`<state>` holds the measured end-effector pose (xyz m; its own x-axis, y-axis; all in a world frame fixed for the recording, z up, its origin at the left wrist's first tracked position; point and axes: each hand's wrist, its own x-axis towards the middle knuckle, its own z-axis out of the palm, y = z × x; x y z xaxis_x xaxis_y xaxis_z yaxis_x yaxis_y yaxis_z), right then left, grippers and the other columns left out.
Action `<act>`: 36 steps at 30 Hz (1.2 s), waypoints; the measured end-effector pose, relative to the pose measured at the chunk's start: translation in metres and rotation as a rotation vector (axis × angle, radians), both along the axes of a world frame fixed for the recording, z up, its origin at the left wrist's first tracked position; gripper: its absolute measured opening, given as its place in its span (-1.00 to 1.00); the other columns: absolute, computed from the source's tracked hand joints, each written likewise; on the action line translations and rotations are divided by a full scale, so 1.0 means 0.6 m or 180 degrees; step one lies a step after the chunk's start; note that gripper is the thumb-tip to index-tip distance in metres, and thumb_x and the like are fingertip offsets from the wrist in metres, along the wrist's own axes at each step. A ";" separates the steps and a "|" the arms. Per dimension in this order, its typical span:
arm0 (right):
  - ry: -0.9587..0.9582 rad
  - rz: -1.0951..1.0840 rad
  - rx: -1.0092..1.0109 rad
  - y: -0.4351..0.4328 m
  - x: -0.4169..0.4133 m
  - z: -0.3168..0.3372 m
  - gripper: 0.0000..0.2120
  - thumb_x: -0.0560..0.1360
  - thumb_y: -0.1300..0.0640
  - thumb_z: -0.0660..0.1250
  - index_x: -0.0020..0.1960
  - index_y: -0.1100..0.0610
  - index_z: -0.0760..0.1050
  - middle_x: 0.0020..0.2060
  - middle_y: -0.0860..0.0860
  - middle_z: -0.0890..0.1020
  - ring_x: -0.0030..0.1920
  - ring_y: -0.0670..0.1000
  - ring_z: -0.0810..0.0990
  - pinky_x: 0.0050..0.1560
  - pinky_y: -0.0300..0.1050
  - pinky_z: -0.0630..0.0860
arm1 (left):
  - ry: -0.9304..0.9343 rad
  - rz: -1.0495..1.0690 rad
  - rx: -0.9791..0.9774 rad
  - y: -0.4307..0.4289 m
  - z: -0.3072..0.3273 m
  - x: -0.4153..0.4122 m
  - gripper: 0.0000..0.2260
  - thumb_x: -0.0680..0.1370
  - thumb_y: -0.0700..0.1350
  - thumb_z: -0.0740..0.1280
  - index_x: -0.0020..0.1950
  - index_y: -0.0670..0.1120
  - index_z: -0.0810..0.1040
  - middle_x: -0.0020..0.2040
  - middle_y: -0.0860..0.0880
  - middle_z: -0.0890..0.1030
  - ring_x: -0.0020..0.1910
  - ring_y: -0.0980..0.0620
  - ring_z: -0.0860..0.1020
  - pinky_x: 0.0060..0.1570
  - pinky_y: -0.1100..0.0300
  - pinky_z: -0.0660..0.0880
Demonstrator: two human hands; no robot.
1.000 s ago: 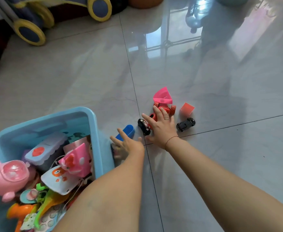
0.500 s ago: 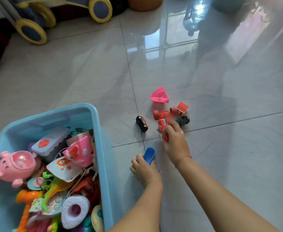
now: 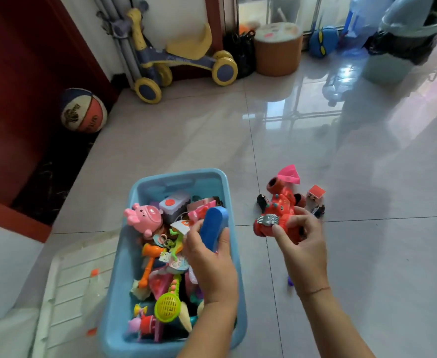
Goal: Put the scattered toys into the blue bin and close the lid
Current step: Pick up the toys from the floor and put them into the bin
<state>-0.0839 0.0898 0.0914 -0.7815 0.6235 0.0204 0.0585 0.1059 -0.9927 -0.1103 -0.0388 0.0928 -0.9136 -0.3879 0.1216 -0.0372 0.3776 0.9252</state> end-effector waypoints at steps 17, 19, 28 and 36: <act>-0.1023 0.2417 0.2030 -0.245 0.030 -0.035 -0.37 0.49 0.06 0.22 0.50 -0.09 0.08 0.51 -0.05 0.11 0.51 -0.01 0.06 0.50 -0.15 -0.03 | -0.1612 -0.0867 -0.1491 -0.241 -0.031 0.006 -0.46 0.60 0.20 -0.04 0.55 0.07 -0.03 0.57 0.03 -0.02 0.55 0.01 -0.05 0.50 -0.01 -0.07; -0.1051 0.2537 0.2474 -0.246 0.027 -0.049 -0.38 0.53 0.05 0.15 0.52 -0.10 -0.03 0.53 -0.07 0.07 0.52 -0.01 0.02 0.47 -0.14 -0.18 | -0.1485 -0.1243 -0.1874 -0.223 -0.044 0.004 -0.46 0.60 0.19 -0.08 0.55 0.09 -0.08 0.57 0.07 -0.09 0.54 0.05 -0.12 0.50 0.02 -0.13; -0.1788 0.2102 0.2457 -0.230 -0.063 -0.094 -0.46 0.59 -0.04 0.07 0.51 -0.08 -0.02 0.39 -0.01 0.35 0.37 0.15 0.30 0.22 0.01 0.42 | -0.0957 -0.1421 -0.2148 -0.194 -0.074 -0.071 -0.51 0.61 0.16 -0.06 0.54 0.07 0.06 0.55 0.01 0.13 0.53 0.01 0.07 0.49 -0.04 0.05; -0.1809 0.2567 0.2282 -0.205 -0.066 -0.064 -0.45 0.48 -0.02 0.25 0.43 0.00 0.21 0.32 0.06 0.41 0.33 0.16 0.33 0.35 0.01 0.29 | -0.1260 -0.1397 -0.1978 -0.194 -0.058 -0.055 -0.55 0.61 0.04 0.06 0.51 0.11 0.12 0.51 0.02 0.24 0.40 -0.07 0.32 0.31 -0.03 0.36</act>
<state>-0.1236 -0.0330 0.0528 -0.9490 -0.0569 -0.3102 0.1299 0.8258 -0.5488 -0.1435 -0.1552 0.0577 -0.9855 0.0422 -0.1645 -0.0455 0.8676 0.4952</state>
